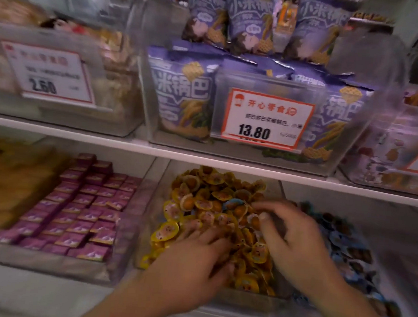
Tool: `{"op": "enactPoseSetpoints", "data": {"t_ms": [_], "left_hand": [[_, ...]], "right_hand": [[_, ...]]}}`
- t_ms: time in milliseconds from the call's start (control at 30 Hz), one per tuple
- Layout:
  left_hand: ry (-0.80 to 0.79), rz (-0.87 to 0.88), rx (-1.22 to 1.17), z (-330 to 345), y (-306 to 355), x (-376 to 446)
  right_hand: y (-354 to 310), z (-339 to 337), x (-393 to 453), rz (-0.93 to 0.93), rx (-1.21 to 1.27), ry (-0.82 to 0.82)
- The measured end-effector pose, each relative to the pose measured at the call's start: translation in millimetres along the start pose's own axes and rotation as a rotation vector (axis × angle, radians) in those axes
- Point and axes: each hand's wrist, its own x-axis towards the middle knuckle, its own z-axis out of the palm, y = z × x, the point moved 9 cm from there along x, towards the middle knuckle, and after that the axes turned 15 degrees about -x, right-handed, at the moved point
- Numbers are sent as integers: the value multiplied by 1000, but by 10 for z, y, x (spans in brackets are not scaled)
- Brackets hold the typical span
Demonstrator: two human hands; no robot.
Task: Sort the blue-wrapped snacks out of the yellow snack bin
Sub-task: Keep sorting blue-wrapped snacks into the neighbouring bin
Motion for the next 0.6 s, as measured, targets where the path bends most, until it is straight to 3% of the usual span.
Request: {"op": "enactPoseSetpoints", "data": {"t_ms": [133,233,367,467,600], "left_hand": [[39,75,-77,-209,50,-192],[234,122,106,-548,-39,-458],[468,95,63,-960,-258,-710],[580,82,-39,-1134,-399,-783],[531,24,-116,-1108,-564,-734]], "right_hand": [[-565,772,186,-146,-66,-328],[-728,1344,436,-212,-185,-516],[-592,1857,599,-309,-538,-674],[-483,1880,625,-335,-606,-644],[-332,1582,623,-326,-692,-505]]}}
